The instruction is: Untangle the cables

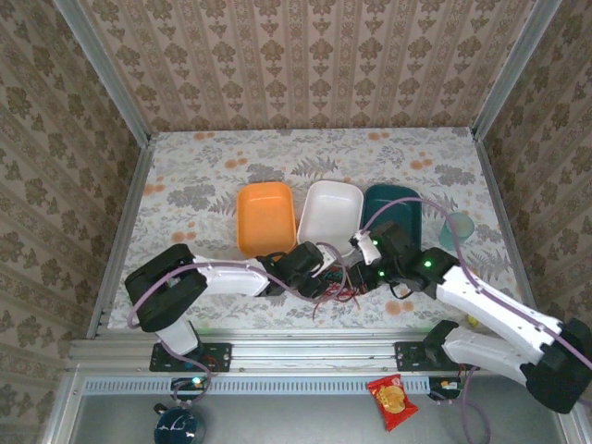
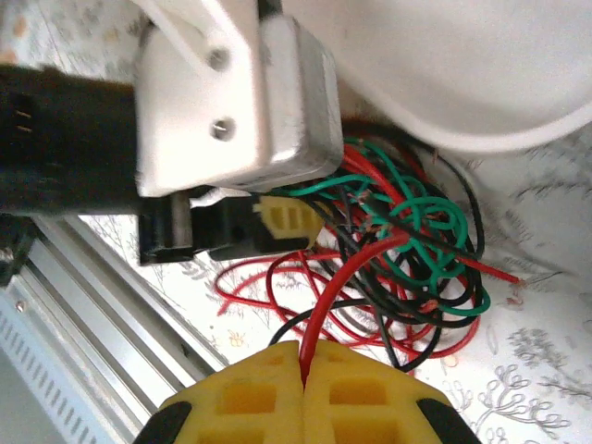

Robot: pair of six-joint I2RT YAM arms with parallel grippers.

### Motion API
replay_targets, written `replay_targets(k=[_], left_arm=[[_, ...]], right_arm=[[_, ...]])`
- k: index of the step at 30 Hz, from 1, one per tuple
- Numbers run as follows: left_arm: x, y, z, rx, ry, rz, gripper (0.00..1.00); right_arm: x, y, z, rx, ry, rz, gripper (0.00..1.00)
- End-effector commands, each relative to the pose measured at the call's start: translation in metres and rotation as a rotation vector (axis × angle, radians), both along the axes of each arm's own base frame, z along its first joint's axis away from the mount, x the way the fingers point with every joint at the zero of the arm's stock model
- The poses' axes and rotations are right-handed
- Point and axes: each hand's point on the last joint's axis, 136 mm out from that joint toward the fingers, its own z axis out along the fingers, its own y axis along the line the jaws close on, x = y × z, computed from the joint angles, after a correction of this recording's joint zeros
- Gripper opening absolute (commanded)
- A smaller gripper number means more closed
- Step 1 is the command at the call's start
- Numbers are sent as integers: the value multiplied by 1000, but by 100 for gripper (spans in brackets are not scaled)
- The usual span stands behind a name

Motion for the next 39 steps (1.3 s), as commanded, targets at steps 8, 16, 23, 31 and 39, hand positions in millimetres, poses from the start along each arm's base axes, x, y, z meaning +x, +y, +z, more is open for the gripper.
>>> replay_targets(k=[8, 16, 23, 31, 39], left_arm=[[-5, 3, -23, 12, 59, 36, 7], [-8, 13, -25, 9, 63, 72, 0], [-10, 22, -26, 13, 63, 106, 0], [-15, 33, -28, 32, 62, 117, 0], [-18, 47, -27, 38, 62, 150, 0]], right_arm=[[62, -63, 106, 94, -428, -498, 0], [63, -153, 162, 214, -631, -1048, 0], [63, -188, 235, 275, -837, -1192, 0], [56, -227, 289, 160, -1004, -1224, 0], [53, -246, 330, 75, -1095, -1189, 0]])
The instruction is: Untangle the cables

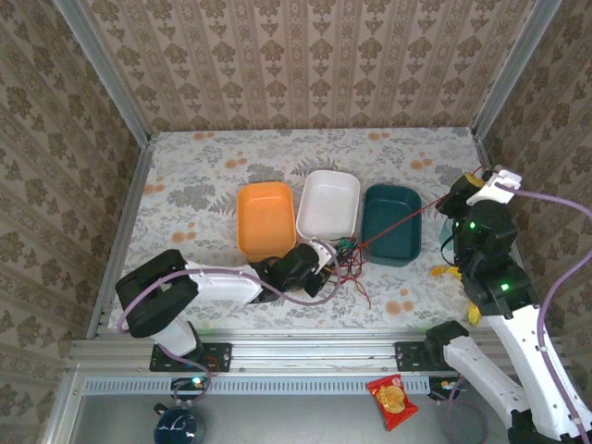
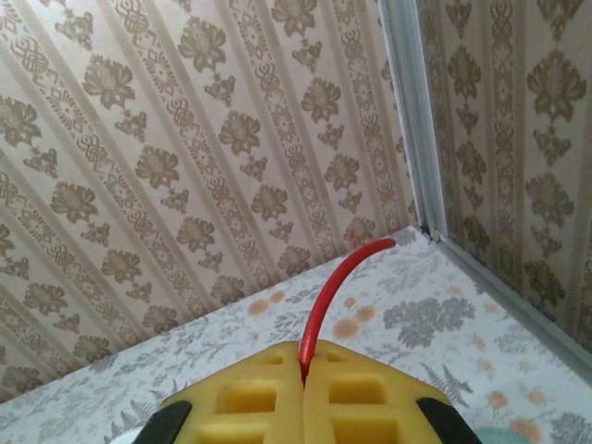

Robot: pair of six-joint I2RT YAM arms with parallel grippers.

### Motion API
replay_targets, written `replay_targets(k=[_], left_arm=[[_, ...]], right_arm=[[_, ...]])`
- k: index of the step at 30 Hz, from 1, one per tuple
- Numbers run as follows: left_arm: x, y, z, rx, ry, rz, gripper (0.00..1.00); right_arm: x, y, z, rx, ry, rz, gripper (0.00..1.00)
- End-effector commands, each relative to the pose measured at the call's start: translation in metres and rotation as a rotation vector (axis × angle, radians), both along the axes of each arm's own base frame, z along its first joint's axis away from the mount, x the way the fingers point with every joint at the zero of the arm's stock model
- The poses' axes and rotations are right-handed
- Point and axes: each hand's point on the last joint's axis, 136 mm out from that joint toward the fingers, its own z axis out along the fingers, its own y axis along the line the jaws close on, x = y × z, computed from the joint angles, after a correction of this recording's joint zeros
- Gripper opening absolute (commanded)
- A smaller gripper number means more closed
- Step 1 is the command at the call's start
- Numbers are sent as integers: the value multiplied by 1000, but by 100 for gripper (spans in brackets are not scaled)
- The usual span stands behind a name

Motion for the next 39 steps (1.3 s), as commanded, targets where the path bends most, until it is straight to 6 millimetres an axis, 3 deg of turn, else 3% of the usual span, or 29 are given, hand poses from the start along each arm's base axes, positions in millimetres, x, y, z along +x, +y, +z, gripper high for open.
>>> replay_targets(k=[1, 16, 19, 23, 30, 32, 34, 39], left_arm=[[-19, 65, -60, 262, 107, 71, 0], [-27, 94, -62, 266, 127, 146, 0], [-23, 98, -63, 282, 115, 173, 0], [-16, 119, -74, 339, 87, 260, 0], [-20, 143, -90, 383, 106, 347, 0], [-21, 145, -92, 382, 109, 358, 0], [-20, 145, -91, 379, 108, 358, 0], [-17, 133, -85, 367, 92, 325, 0]], right_arm=[[-21, -21, 81, -20, -209, -62, 0], [3, -27, 94, 43, -165, 24, 0], [12, -12, 112, 33, -216, 128, 0], [14, 5, 151, -1, -301, 244, 0], [8, -32, 188, -23, -317, 80, 0], [10, -35, 192, -7, -322, 82, 0], [17, -26, 194, 1, -327, 150, 0], [35, -7, 182, 42, -304, 287, 0]])
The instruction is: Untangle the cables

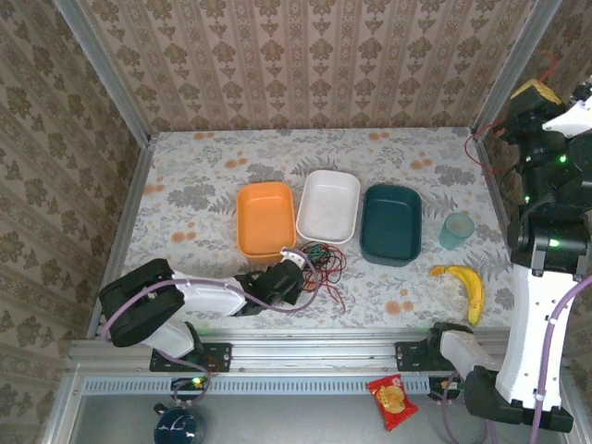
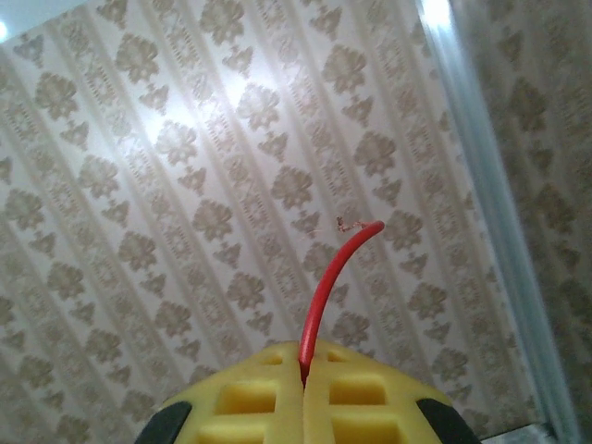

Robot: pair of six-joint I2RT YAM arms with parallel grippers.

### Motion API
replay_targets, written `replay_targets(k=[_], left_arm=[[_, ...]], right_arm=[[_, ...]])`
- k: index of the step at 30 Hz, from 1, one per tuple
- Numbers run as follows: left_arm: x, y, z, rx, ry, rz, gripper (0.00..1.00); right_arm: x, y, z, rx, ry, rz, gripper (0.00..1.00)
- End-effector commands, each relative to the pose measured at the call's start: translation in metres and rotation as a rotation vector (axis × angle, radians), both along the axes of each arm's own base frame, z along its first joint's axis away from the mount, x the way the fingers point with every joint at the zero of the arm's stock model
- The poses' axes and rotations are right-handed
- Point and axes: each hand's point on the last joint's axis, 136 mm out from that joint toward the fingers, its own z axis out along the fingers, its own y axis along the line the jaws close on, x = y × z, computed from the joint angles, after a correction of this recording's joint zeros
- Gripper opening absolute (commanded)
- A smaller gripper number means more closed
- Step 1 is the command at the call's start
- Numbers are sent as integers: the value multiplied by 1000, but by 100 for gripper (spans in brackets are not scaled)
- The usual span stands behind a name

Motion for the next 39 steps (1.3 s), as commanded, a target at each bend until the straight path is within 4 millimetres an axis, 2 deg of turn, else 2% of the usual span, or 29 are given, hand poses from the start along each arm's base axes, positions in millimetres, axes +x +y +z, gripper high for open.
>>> replay_targets(k=[1, 8, 13, 17, 21, 24, 27, 30, 35, 39], left_arm=[[-17, 49, -44, 240, 92, 21, 0], [-10, 30, -28, 188, 64, 2, 0], [-6, 23, -21, 167, 54, 6, 0], [-3, 17, -14, 151, 40, 0, 0], [1, 14, -8, 143, 14, -1, 0], [4, 13, -5, 132, -10, -6, 0], [7, 13, -2, 124, -31, -3, 0], [8, 9, 2, 108, -44, -18, 0], [9, 6, 3, 107, -50, -30, 0], [9, 5, 5, 107, -54, -39, 0]], right_arm=[[13, 15, -9, 12, 17, 112, 0], [19, 9, -16, -31, 49, 69, 0], [35, 10, -48, 32, 98, 98, 0], [56, 35, -107, 129, 200, 220, 0], [71, 79, -193, 157, 394, 325, 0], [71, 99, -262, 177, 569, 340, 0], [63, 99, -320, 216, 706, 297, 0], [56, 95, -355, 238, 777, 262, 0], [52, 77, -386, 207, 857, 152, 0], [59, 77, -407, 182, 926, 144, 0]])
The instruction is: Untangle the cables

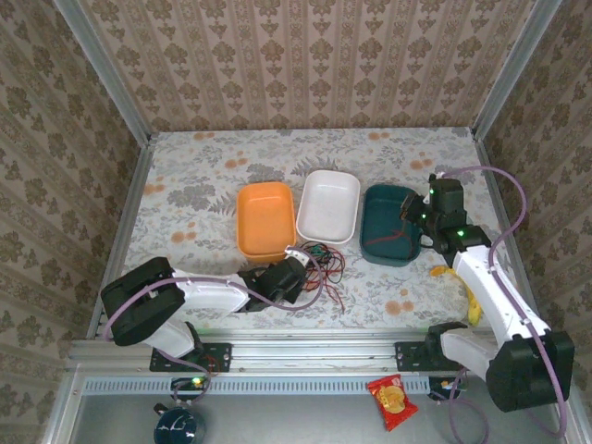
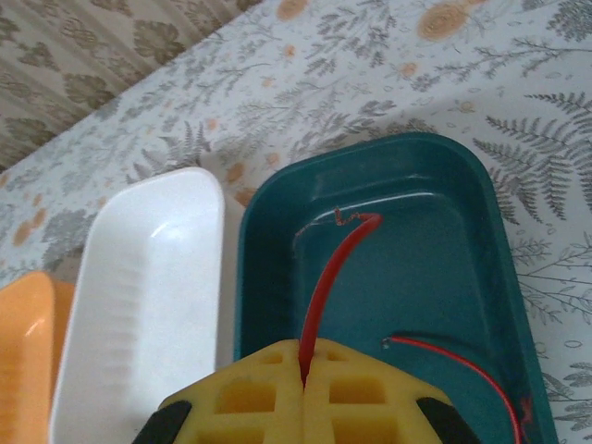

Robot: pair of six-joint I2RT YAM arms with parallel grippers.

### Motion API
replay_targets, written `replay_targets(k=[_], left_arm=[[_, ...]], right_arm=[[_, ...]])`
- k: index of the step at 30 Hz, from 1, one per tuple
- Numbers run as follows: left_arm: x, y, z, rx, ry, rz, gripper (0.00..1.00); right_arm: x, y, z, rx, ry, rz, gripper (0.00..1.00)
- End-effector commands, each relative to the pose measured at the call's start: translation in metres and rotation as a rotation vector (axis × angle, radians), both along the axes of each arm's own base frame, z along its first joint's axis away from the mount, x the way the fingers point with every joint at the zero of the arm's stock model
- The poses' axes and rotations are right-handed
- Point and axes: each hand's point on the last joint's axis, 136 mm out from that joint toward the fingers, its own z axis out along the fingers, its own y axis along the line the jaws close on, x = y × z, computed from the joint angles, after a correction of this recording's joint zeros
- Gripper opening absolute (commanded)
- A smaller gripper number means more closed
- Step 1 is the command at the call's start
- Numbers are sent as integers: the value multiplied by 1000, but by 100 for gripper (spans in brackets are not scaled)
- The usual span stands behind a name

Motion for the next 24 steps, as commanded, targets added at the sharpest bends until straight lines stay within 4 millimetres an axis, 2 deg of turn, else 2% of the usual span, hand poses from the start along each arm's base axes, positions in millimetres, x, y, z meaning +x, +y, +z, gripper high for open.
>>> replay_targets(k=[1, 6, 10, 17, 18, 20, 24], left_arm=[[4, 4, 2, 18, -28, -1, 0], [2, -3, 13, -26, -37, -34, 0], [-2, -11, 21, -61, -40, -85, 0], [-1, -11, 28, -78, -48, -87, 0], [-1, -11, 29, -82, -48, -89, 0], [-1, -11, 29, -83, -46, -89, 0], [-1, -11, 29, -85, -43, -89, 0]], right_arm=[[5, -6, -23, -40, 71, -27, 0], [14, 9, -68, 8, 210, 14, 0], [17, 21, -97, 11, 282, 41, 0], [23, 29, -122, -5, 357, 56, 4], [25, 30, -122, -5, 357, 56, 11], [30, 31, -118, -13, 341, 57, 33], [39, 23, -97, -67, 291, 28, 56]])
